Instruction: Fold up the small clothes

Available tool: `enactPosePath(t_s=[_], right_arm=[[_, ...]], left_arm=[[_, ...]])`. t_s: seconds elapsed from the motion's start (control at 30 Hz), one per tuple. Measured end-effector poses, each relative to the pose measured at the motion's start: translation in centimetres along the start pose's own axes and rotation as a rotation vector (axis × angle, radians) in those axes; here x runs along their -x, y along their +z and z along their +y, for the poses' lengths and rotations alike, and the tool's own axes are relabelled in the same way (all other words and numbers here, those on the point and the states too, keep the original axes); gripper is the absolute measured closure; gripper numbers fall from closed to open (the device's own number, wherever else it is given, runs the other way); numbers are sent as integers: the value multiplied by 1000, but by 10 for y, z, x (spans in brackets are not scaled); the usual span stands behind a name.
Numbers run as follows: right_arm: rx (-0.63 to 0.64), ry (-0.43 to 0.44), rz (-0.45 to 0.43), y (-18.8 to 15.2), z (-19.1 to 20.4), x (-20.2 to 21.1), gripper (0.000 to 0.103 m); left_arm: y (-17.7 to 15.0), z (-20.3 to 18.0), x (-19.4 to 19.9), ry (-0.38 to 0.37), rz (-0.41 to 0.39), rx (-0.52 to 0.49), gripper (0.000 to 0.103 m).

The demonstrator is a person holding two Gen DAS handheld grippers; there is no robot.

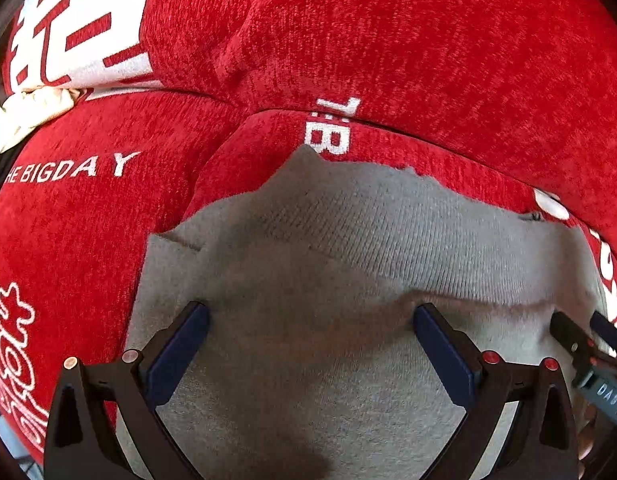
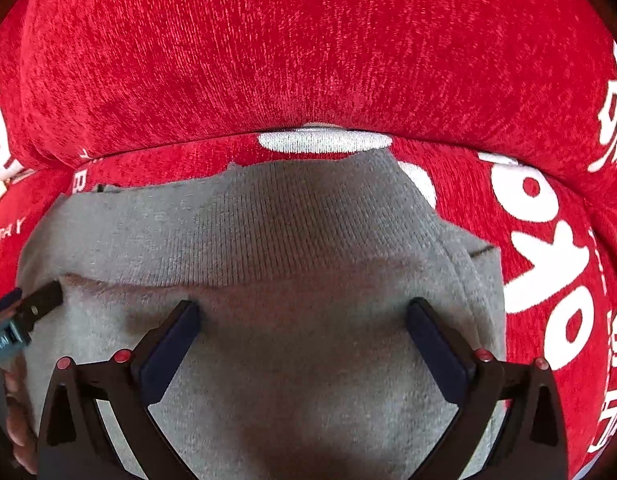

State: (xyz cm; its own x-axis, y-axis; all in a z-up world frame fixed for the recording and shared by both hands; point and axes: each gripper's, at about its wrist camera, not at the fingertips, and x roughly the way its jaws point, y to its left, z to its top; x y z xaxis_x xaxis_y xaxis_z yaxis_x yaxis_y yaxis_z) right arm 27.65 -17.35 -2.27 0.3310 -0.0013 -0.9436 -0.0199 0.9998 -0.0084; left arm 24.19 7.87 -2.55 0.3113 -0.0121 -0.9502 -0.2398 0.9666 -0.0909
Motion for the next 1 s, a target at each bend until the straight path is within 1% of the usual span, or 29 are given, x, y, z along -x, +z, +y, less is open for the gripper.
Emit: enactPosePath(t_s=[0.03,0.07,0.1,0.13,0.17,0.2,0.27,0.3,0.33,0.37,0.4,0.47,0.53,0.57,0.6,0.67,0.73,0.8,0.83,0.87,0.9,0.93,0.97,1.0], right_arm=[[-28,0,9,2,-2,4,0],[-66,16,-9,2,-4,12,0],[-96,50,-46,0,-6,21,0],[-116,93,-82,-1,-5,30,0],[-115,114,-89,0,-2,32,0],[-102,120,-79,1,4,31,0],[-52,98,-37,3,17,19,0],[-38,72,-20,4,20,12,0],[-35,37,-4,6,20,3,0],[-38,19,0,5,19,-2,0],[-40,-5,-10,5,15,-6,0],[-33,-10,-23,5,11,-8,0],[-45,-20,-26,4,10,-2,1],[-63,-27,-44,1,9,6,1],[-74,-22,-66,-1,7,14,1],[-82,26,-134,-14,4,38,1],[-83,50,-177,-31,2,56,1],[-81,64,-212,-48,4,68,1],[-76,65,-223,-56,4,72,1],[-70,62,-230,-65,3,74,1],[-62,56,-233,-70,7,75,1],[-48,48,-229,-75,17,78,1],[-35,45,-221,-77,21,77,1],[-12,44,-206,-81,27,74,1]], left_arm=[[0,2,8,-7,-9,20,0],[-2,4,19,-32,-42,43,0],[-5,6,32,-68,-87,67,0],[-8,5,40,-96,-113,77,0],[-9,1,42,-108,-115,68,0],[-8,-6,40,-109,-106,38,0],[-6,-22,25,-83,-73,-30,0],[-3,-26,10,-64,-40,-51,1],[-1,-24,-1,-31,-23,-50,1],[0,-21,-7,15,-35,-51,1],[1,-18,-9,46,-73,-57,1],[3,-11,-8,13,-57,-39,1],[0,-3,1,11,-49,-24,1],[-4,3,9,-4,-56,-15,1],[-10,11,19,-21,-73,-6,1],[-23,34,38,-42,-96,29,1],[-39,69,47,-74,-99,104,1],[-48,103,42,-83,-69,197,1],[-56,115,33,-99,-38,231,1],[-56,123,23,-131,0,244,1],[-58,127,13,-176,54,247,1],[-60,126,4,-239,102,250,1],[-63,125,-1,-289,120,261,1],[-62,121,0,-271,100,262,1]])
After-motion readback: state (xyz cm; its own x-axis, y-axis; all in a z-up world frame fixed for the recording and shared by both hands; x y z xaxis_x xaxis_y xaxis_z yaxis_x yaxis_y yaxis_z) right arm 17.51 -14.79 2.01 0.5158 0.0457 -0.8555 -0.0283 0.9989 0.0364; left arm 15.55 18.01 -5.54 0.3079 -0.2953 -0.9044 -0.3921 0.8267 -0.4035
